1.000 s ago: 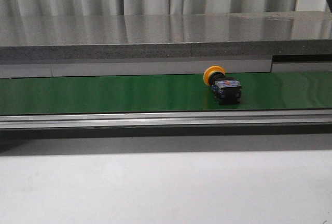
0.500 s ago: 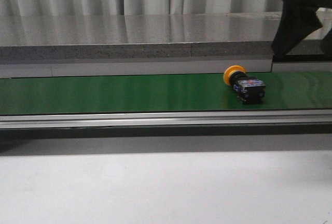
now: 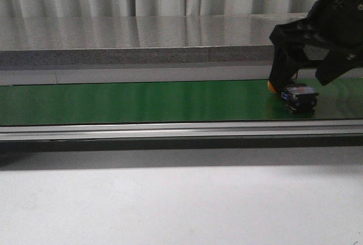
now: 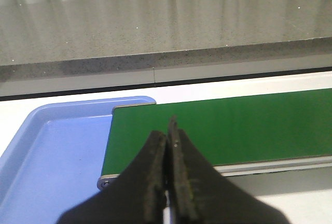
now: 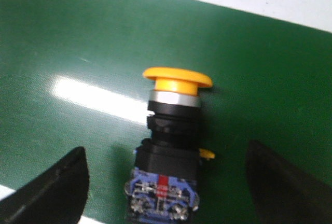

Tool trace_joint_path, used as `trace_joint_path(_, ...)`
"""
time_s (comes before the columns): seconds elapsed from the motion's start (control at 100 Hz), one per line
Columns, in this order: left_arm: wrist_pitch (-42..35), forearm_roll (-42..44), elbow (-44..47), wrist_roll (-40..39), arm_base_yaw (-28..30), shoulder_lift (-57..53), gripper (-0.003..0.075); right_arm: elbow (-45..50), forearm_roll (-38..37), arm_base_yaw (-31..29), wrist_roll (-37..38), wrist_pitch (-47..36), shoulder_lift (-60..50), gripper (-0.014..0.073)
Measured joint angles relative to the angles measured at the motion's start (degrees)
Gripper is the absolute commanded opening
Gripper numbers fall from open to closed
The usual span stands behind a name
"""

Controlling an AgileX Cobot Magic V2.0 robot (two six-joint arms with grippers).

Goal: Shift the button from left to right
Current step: 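Lower the open right gripper onto the button on the belt, then close the right gripper on the button and lift it off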

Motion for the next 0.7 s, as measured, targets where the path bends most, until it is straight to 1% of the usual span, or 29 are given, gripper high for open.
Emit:
trace_joint_path(0.15, 0.0, 0.0, 0.0, 0.0, 0.0, 0.0, -0.002, 0.0, -0.2, 0.0, 0.0, -0.1, 1.8, 0.0364)
trace_joint_path(0.19, 0.0, 0.0, 0.0, 0.0, 0.0, 0.0, -0.002, 0.0, -0.4, 0.0, 0.0, -0.1, 2.1, 0.0325)
trace_joint_path(0.23, 0.0, 0.0, 0.0, 0.0, 0.0, 0.0, -0.002, 0.0, -0.5, 0.0, 0.0, -0.1, 2.1, 0.0304)
trace_joint_path(0.4, 0.0, 0.0, 0.0, 0.0, 0.0, 0.0, -0.002, -0.5, -0.5, 0.0, -0.1, 0.8, 2.1, 0.0295)
trace_joint_path(0.56, 0.0, 0.0, 0.0, 0.0, 0.0, 0.0, -0.002, -3.5, -0.6, -0.2, -0.1, 6.0, 2.1, 0.0295)
trace_joint_path(0.7, 0.0, 0.0, 0.0, 0.0, 0.0, 0.0, -0.002, -8.2, -0.6, -2.7, -0.1, 9.6, 0.9, 0.0295)
